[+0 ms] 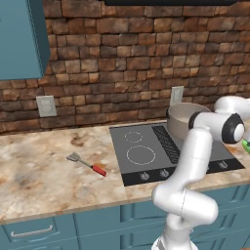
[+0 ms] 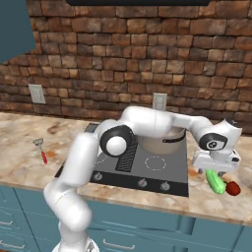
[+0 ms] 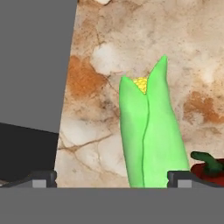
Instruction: Put the corn and bell pepper in the pot. Retrieve the spatula and lightly stir the vegetables in the pot.
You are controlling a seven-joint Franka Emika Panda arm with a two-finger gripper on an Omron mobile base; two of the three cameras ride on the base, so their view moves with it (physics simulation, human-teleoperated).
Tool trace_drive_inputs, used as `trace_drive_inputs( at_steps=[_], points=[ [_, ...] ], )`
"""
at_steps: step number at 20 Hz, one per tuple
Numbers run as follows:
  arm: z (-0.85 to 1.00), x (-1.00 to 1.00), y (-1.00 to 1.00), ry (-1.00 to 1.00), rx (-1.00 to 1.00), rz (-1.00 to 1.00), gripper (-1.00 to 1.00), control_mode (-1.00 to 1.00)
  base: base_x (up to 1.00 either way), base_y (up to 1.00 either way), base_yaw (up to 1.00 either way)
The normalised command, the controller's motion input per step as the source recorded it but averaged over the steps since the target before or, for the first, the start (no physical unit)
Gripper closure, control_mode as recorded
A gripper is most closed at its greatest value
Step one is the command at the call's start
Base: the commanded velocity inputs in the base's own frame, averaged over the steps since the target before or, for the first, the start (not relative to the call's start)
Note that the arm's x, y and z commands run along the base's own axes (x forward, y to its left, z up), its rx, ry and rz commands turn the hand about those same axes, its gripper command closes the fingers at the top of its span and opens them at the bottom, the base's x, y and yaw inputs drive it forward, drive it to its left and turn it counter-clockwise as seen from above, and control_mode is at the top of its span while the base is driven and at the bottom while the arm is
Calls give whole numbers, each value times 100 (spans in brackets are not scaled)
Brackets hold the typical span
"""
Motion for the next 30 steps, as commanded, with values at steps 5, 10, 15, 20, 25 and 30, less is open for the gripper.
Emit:
trace_drive_inputs(
  at_steps=[5, 10, 15, 20, 25, 30],
  points=[
    [-8, 23, -31, 0, 0, 2, -100, -100, 0, 0, 0],
    [-27, 12, -35, 0, 0, 0, -100, -100, 0, 0, 0],
    [-24, 6, -7, 1, 0, 1, -100, -100, 0, 0, 0],
    [-49, -19, 23, 6, 0, 7, -100, -100, 0, 0, 0],
    [-50, -13, 35, 1, 0, 7, -100, -100, 0, 0, 0],
    [-30, -25, 20, 2, 0, 7, -100, -100, 0, 0, 0]
  ],
)
